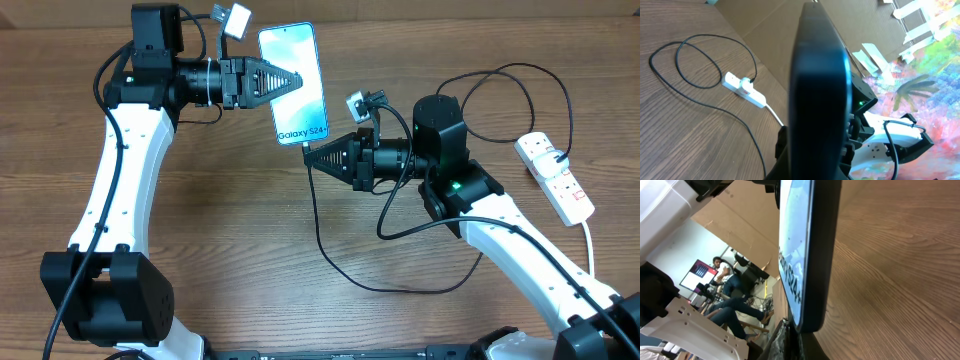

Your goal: Plug charger to phone and switch on socket

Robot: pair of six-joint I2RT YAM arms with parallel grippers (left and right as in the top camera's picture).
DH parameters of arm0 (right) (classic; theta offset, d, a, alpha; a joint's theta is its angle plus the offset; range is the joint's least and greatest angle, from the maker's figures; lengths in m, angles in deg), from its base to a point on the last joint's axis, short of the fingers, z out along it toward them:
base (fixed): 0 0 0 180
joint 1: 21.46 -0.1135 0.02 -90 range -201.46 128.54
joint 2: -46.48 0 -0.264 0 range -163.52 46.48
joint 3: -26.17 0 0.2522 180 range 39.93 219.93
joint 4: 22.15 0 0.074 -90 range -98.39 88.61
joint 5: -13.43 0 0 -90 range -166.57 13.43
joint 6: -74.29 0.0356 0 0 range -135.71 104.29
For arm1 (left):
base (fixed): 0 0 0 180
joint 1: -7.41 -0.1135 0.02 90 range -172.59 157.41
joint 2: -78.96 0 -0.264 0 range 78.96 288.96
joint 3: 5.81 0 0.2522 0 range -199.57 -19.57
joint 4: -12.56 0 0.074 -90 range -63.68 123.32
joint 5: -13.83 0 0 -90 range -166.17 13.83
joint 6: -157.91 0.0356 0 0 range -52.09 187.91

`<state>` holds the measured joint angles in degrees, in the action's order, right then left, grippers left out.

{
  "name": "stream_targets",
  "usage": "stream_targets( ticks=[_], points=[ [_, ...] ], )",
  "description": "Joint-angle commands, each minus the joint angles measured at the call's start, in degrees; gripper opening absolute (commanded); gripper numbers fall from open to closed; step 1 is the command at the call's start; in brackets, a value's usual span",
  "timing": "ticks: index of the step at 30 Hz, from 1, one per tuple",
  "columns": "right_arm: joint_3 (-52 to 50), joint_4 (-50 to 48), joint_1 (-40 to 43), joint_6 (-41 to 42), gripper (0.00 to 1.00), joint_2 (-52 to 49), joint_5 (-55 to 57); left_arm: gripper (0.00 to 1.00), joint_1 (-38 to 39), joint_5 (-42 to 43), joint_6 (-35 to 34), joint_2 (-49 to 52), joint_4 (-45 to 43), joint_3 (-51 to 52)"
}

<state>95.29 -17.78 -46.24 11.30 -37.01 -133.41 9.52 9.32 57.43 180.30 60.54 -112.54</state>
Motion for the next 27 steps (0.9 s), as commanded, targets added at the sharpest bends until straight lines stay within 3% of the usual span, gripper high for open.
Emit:
stream_targets(
  ticks=[1,27],
  points=[
    [0.5,-1.4,0.0,0.6,0.04,-0.8,-0.2,0.05,-0.2,2.6,1.1,-0.4,-0.4,0.0],
    [0.5,-0.8,0.0,1.5,0.04,-0.8,-3.7,0.05,0.1,1.2,1.1,-0.4,-1.1,0.0]
  ],
)
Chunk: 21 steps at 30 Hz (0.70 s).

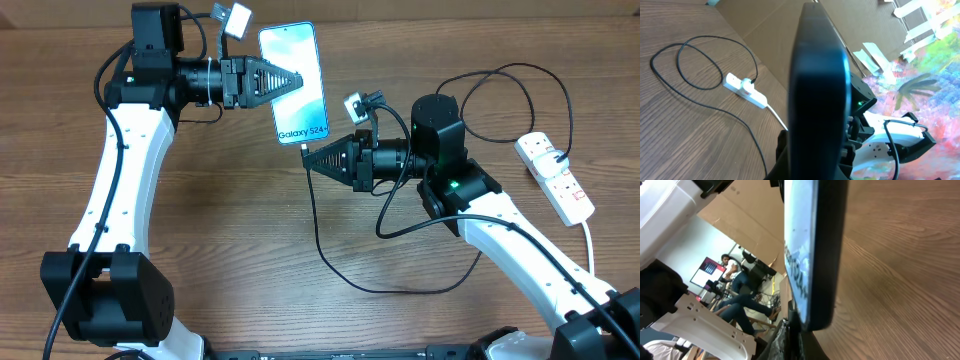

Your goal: Plug charger to phone and switch on socket

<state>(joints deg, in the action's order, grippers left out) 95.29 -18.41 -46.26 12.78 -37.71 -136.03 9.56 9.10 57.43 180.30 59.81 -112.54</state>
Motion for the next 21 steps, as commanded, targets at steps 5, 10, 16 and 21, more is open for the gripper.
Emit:
stream_targets(
  ticks=[5,10,16,21],
  points=[
    [0.5,-0.2,0.1,0.0,0.04,-0.1,-0.7,0.05,0.2,1.4,1.1,-0.4,-0.4,0.0],
    [0.5,-0.4,0.1,0.0,0.04,-0.1,-0.2,0.05,0.1,1.8,1.0,-0.4,-0.3,0.0],
    [0.5,-1.6,0.1,0.0,0.04,-0.1,-0.2,0.05,0.1,1.8,1.0,-0.4,-0.3,0.0],
    [0.5,-2.3,0.1,0.0,0.04,-0.1,0.3,0.05,0.1,2.3,1.0,-0.4,-0.3,0.0]
  ],
)
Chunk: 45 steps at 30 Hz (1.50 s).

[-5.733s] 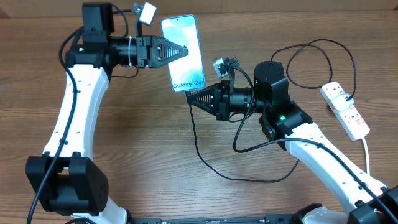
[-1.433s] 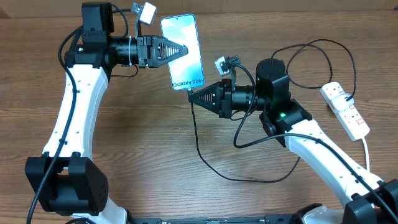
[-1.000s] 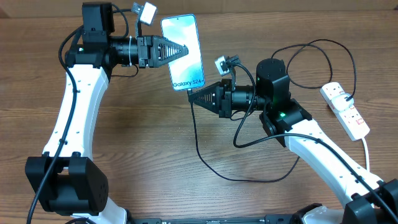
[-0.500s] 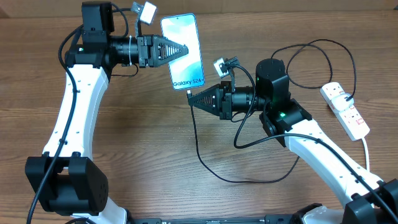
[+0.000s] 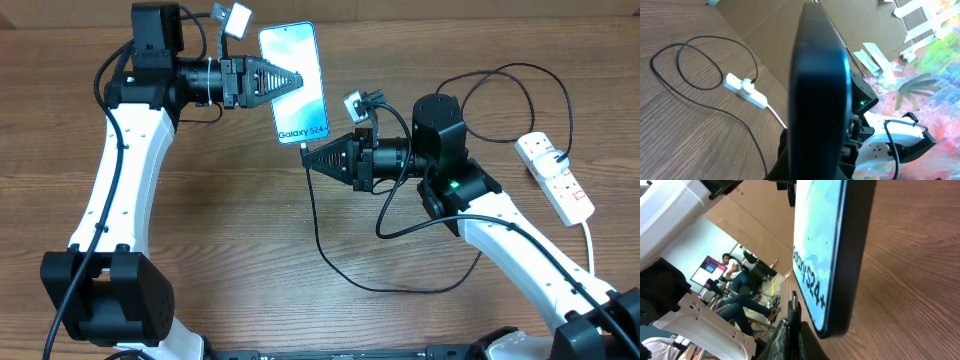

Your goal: Plug charger to phone and switch on socket

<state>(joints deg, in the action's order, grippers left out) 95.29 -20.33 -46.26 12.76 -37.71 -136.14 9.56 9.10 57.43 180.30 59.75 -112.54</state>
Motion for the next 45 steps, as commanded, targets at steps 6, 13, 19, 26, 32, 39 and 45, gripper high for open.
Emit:
stream_targets(
  ticks=[6,13,19,26,32,39,45],
  points=[
    [0.5,1.3,0.1,0.1,0.04,-0.1,0.4,0.04,0.1,2.9,1.0,-0.4,-0.3,0.0],
    [0.5,1.5,0.4,0.0,0.04,-0.1,0.6,0.05,0.1,2.9,1.0,-0.4,-0.3,0.0],
    [0.5,1.5,1.8,0.1,0.04,-0.1,0.5,0.04,0.1,2.9,1.0,-0.4,-0.3,0.0],
    [0.5,1.5,1.6,0.1,0.04,-0.1,0.5,0.04,0.1,2.9,1.1,-0.4,-0.3,0.0],
    [0.5,1.7,0.7,0.3,0.04,-0.1,0.3,0.04,0.1,2.8,1.1,-0.4,-0.3,0.0],
    [0.5,1.7,0.5,0.3,0.04,-0.1,0.4,0.05,0.1,2.8,1.0,-0.4,-0.3,0.0],
    [0.5,1.6,0.5,0.3,0.04,-0.1,0.8,0.04,0.1,2.9,1.1,-0.4,-0.3,0.0]
  ],
)
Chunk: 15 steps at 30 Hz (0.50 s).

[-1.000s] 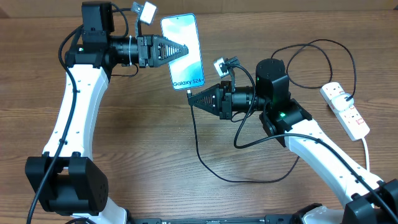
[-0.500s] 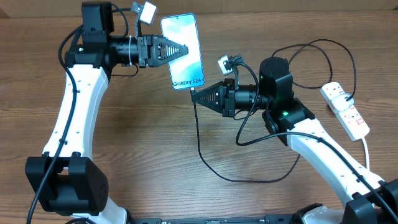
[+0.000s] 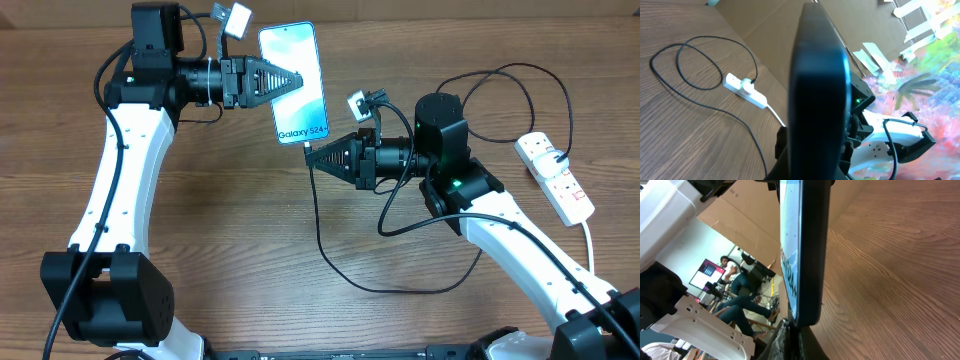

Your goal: Plug charger to phone and switch on socket

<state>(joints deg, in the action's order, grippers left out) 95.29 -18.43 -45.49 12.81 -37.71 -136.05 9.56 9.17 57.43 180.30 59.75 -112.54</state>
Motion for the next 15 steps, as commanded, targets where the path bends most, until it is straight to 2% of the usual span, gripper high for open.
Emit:
stream_targets(
  ticks=[1,15],
  points=[
    [0.5,-0.5,-0.2,0.2,0.04,-0.1,0.8,0.04,0.1,2.8,1.0,-0.4,-0.3,0.0],
    [0.5,-1.7,-0.2,0.2,0.04,-0.1,1.0,0.05,0.1,2.8,1.0,-0.4,-0.3,0.0]
  ],
)
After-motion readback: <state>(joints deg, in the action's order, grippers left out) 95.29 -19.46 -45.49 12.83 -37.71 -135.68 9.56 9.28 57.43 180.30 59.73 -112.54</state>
